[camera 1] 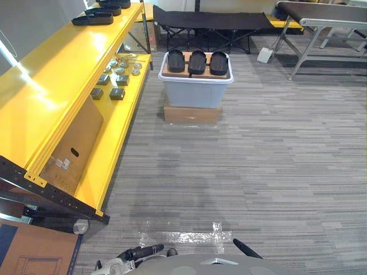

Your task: Walk over and take three plastic housings, then place them on the shelf

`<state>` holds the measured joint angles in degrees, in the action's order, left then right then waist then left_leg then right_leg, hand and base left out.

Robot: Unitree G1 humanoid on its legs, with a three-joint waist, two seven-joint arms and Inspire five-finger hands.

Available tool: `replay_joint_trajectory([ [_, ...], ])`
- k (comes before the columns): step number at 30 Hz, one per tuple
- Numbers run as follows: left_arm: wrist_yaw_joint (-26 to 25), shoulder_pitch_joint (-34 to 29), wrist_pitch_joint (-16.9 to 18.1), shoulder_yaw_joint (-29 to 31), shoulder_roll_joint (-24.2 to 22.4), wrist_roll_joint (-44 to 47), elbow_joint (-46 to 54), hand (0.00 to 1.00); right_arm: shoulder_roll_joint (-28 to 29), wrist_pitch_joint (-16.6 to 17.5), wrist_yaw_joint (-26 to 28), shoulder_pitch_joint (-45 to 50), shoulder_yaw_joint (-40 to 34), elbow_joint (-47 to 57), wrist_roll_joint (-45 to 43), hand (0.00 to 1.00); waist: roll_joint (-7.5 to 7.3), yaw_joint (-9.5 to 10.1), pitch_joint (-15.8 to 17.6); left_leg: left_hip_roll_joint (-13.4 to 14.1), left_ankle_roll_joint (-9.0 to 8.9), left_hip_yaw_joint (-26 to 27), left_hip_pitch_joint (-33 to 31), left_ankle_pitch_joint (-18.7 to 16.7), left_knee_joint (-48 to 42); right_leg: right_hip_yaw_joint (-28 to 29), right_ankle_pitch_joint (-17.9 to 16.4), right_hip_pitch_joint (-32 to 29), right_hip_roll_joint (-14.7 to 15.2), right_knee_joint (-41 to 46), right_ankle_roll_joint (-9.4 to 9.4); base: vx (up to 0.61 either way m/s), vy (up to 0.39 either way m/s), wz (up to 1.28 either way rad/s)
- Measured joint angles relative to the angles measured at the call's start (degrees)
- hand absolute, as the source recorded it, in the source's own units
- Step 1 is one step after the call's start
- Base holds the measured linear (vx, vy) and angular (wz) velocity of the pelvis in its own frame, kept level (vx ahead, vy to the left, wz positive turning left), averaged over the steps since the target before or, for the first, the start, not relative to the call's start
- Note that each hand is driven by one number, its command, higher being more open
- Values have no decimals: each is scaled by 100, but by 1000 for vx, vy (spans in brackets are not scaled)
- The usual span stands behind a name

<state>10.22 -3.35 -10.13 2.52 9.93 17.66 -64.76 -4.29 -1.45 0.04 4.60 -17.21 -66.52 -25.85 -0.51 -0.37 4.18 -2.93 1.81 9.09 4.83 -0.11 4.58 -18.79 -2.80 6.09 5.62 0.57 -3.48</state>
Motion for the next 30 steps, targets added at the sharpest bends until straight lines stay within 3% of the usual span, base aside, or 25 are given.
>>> replay_joint_trajectory([
  [4,21,142,355,-280,1,33,354,100,8,218,169,-318,671,497,496,100,-63,-7,66,-32,-17,-16,-30,11,17,-51,15,0,25,-69,-40,25,13,4],
  [9,280,295,413,-568,-170,403,1024,100,12,568,343,-666,1124,1294,531,100,-79,2,89,-45,-24,-12,-37,15,21,-66,27,-8,42,-70,-59,-1,4,1],
  [13,299,382,416,-616,-225,563,1156,100,8,578,344,-896,1130,1351,425,100,-80,-6,89,-41,-36,-12,-34,17,24,-88,26,-4,40,-73,-58,0,0,0],
  [22,227,-20,642,-620,-315,722,1117,100,25,556,445,-483,1050,1056,-12,100,-83,-22,94,-45,-86,2,38,13,24,-151,-15,6,89,74,-119,-4,1,0],
  [25,222,-158,814,-606,-332,644,1126,100,77,557,378,-306,852,998,-45,100,-105,12,108,-63,-181,32,139,-57,38,-217,-185,-79,213,551,-225,-54,30,0],
  [27,223,-211,967,-599,-322,622,1120,100,81,557,325,-238,836,993,-47,100,-115,21,125,-72,-31,123,160,-161,47,-252,-369,-404,375,1270,-325,-87,63,-15],
  [28,243,-247,1067,-607,-322,507,1125,100,81,582,319,-186,825,997,-126,100,-74,11,155,-14,93,277,164,-214,42,-289,-377,-781,530,2049,-345,-69,84,-3],
  [30,312,-226,1148,-611,-288,430,1183,100,96,597,322,-83,809,992,-282,100,-120,10,294,-4,226,391,173,-248,-52,-323,-230,-1455,884,3489,-78,-57,83,0],
])
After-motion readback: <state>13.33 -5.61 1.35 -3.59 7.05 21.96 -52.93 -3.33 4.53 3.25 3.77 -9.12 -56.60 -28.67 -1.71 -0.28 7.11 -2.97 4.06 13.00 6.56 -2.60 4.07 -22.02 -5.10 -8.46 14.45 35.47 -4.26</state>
